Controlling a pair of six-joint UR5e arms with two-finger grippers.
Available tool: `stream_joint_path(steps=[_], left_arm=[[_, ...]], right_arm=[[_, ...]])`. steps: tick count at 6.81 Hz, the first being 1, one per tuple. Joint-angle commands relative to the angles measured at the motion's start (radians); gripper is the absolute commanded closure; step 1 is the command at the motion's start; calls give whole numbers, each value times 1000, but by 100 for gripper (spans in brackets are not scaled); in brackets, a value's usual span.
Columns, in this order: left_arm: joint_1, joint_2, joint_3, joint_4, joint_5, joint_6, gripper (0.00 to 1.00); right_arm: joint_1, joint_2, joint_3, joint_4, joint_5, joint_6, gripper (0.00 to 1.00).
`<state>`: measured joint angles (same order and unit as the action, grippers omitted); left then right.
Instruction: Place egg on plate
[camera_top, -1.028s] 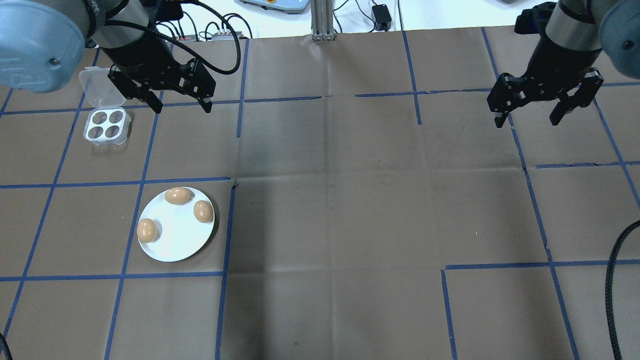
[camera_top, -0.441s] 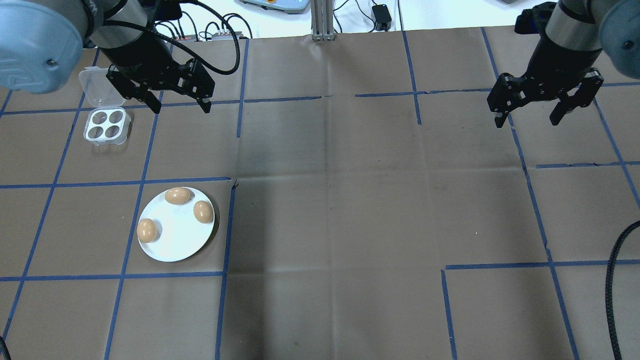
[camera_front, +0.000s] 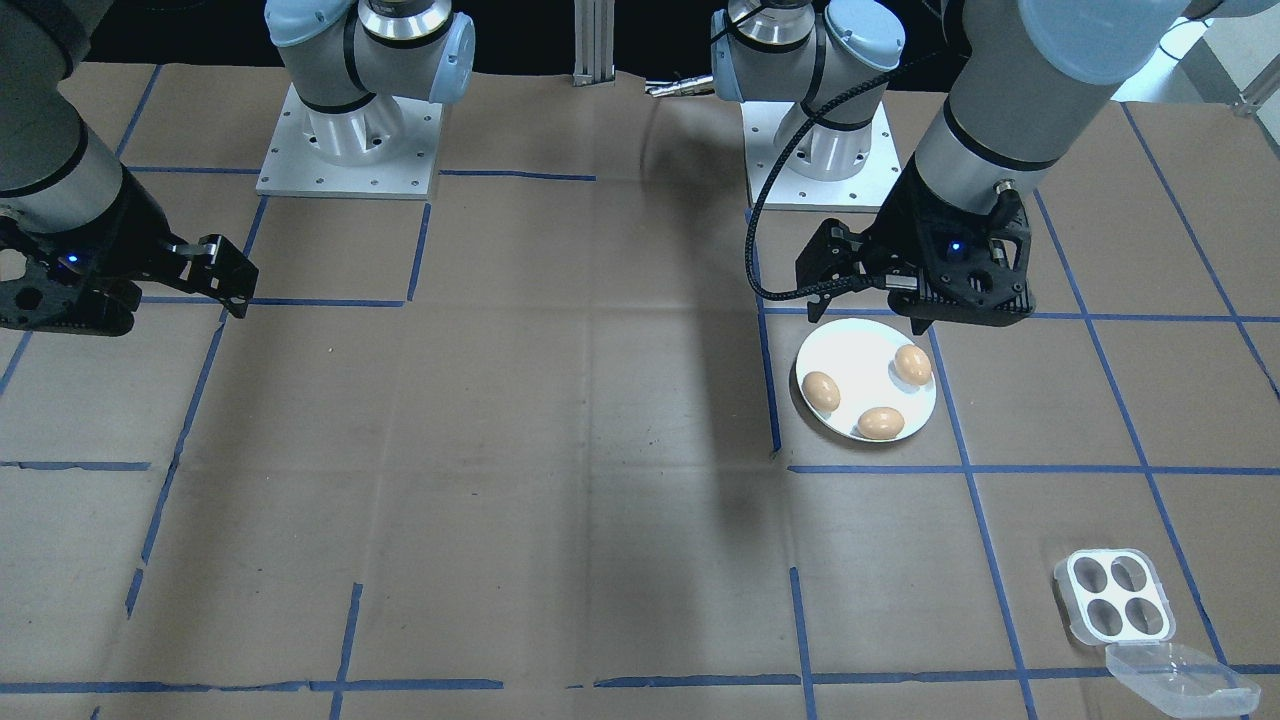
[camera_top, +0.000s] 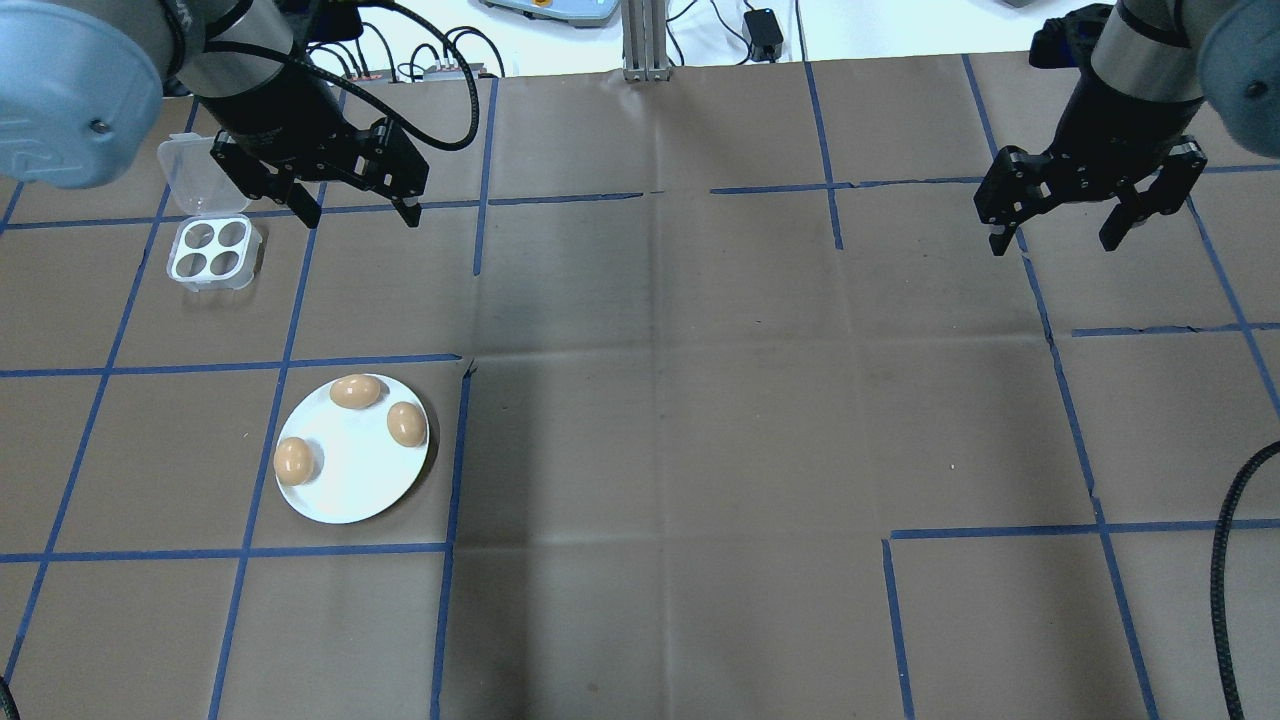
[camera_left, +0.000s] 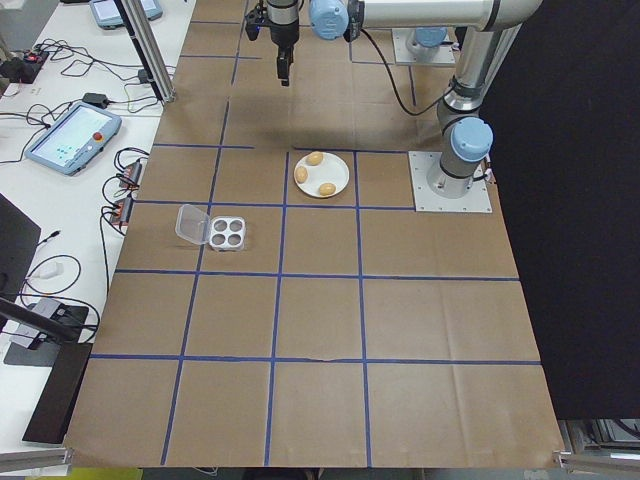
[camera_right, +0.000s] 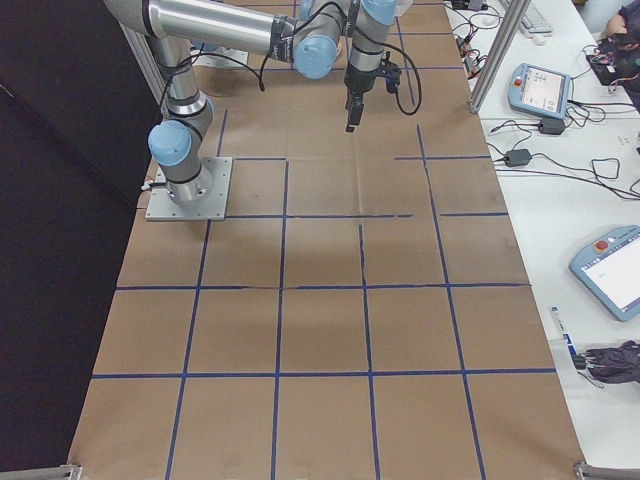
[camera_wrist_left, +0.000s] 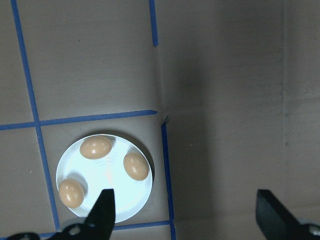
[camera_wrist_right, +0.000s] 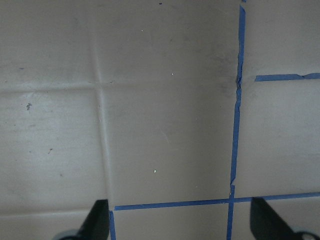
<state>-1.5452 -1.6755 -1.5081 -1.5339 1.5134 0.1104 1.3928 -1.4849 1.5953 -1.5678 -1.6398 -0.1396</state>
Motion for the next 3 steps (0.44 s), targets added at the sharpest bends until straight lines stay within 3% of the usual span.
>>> stream_joint_path(steps=[1, 3], left_arm=[[0, -9, 2, 1, -1, 0, 1], [0, -3, 2, 1, -1, 0, 0]], right_arm=[[0, 0, 0, 0, 0, 0, 0], [0, 0, 0, 0, 0, 0, 0]])
